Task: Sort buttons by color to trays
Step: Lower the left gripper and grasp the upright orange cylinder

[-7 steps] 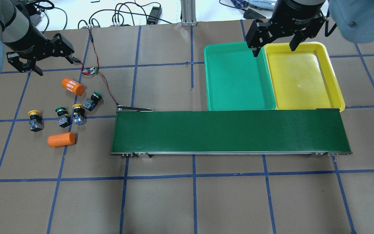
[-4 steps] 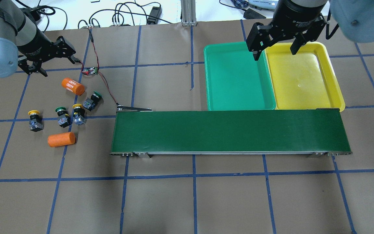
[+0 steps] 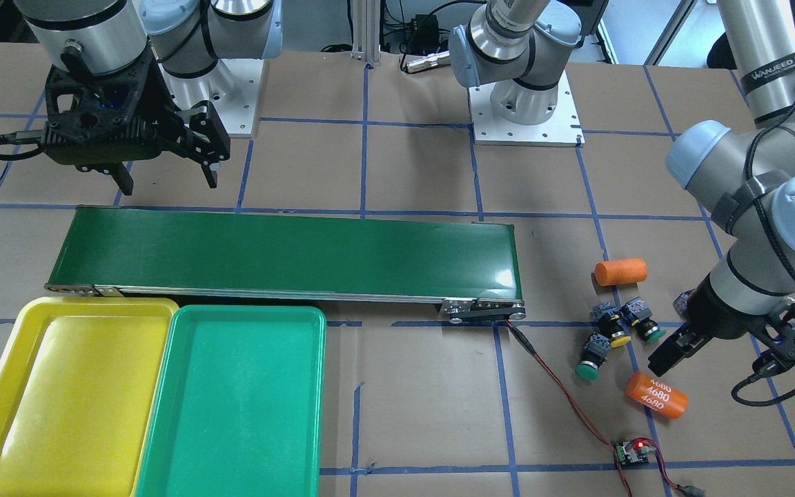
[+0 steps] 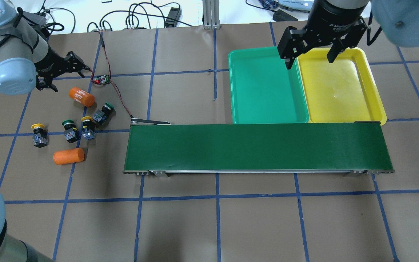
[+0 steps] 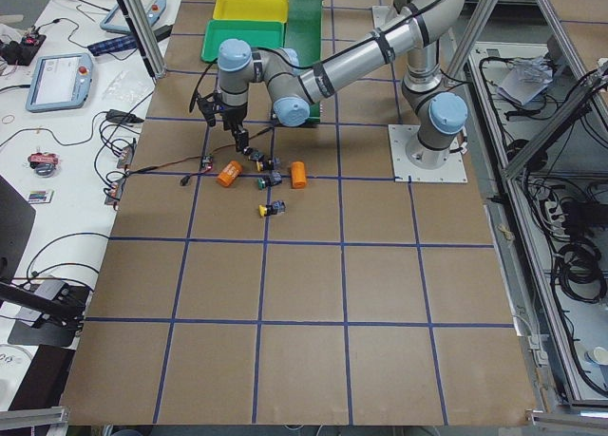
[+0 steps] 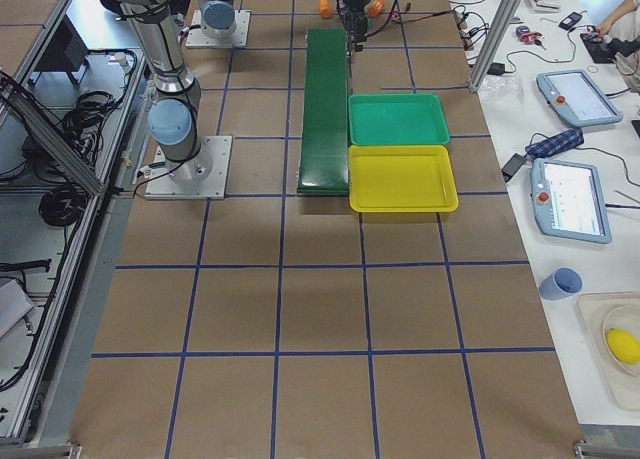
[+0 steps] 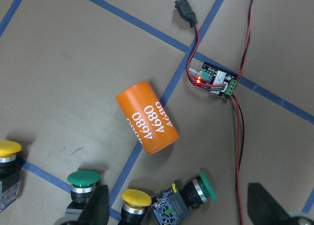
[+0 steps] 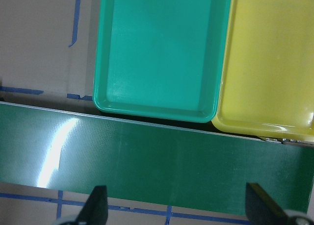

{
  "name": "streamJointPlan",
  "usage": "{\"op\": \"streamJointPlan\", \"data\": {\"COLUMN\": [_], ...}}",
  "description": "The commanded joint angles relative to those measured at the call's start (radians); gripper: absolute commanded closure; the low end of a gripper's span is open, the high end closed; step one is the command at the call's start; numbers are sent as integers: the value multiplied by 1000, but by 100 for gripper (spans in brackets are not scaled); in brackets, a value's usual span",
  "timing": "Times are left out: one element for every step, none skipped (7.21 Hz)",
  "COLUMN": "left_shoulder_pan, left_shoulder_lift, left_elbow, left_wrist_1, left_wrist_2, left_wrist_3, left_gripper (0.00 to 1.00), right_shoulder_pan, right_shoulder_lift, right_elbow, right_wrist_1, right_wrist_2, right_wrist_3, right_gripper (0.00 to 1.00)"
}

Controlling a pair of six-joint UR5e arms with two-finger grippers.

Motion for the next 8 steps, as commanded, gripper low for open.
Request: {"op": "streamJointPlan", "data": {"left_shoulder_pan": [9,9,11,11,12,29,32,32], "left_shoulder_lift": [-73,-97,-118,-136,-152,-170,-189,-195], "left_elbow": [14,21,26,27,31,29,29,29], "left_wrist_1": [7,10,24,36,39,87,95,95], "left_wrist_2": [-5,-5,-5,-5,-5,-9,-9,-9], "left_wrist_3": [6,7,7,9,9,9,9,9], "left_gripper": [0,0,0,0,0,0,0,0], "right_shoulder_pan": [0,1,-6,1,1,1,0,-2], "right_shoulder_lift": [-2,-9,-9,-13,-16,-17,-16,-17], "right_elbow": [13,16,16,18,19,19,19,19], "right_wrist_1": [1,3,3,4,4,6,3,3], "right_wrist_2": [0,0,0,-1,-1,-1,2,0], "right_wrist_3": [0,1,1,1,1,1,0,0], "right_gripper": [0,0,0,0,0,0,0,0]}}
